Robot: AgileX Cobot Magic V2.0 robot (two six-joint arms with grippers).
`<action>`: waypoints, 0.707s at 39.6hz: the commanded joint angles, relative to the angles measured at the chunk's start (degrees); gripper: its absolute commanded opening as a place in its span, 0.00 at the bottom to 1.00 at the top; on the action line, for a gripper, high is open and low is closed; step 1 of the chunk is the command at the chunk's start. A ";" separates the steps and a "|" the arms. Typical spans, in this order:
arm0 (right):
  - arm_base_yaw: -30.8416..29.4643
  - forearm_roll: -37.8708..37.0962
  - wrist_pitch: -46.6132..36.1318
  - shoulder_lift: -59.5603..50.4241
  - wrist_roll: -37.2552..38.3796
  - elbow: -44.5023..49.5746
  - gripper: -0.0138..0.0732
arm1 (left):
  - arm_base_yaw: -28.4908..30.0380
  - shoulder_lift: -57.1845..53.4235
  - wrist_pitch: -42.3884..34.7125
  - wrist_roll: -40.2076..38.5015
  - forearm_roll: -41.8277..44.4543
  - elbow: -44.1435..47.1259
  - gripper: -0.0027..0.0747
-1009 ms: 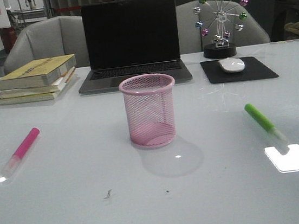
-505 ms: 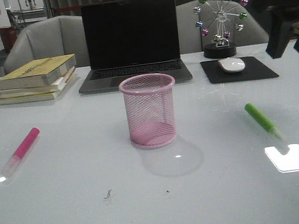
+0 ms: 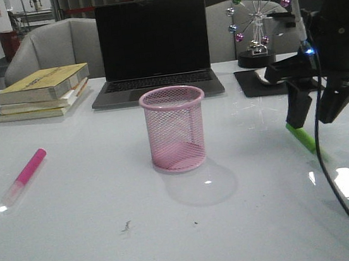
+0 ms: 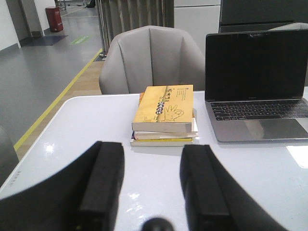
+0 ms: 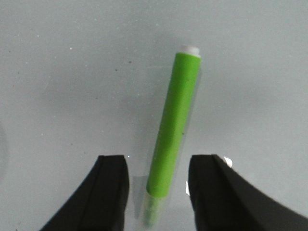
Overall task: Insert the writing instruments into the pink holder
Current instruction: 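Lower the right gripper onto the green marker and close it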
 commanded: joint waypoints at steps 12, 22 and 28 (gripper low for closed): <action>0.35 0.55 -5.81 1.41 -0.74 -2.25 0.64 | -0.38 -0.17 -3.75 -0.51 -0.53 -1.80 0.49; 0.35 0.55 -6.77 2.80 -0.74 -2.25 0.60 | -0.38 -0.17 -3.75 -0.51 -0.53 -1.80 0.49; 0.35 0.49 -7.05 2.80 -0.74 -2.25 0.48 | -0.38 -0.17 -3.75 -0.51 -0.53 -1.80 0.49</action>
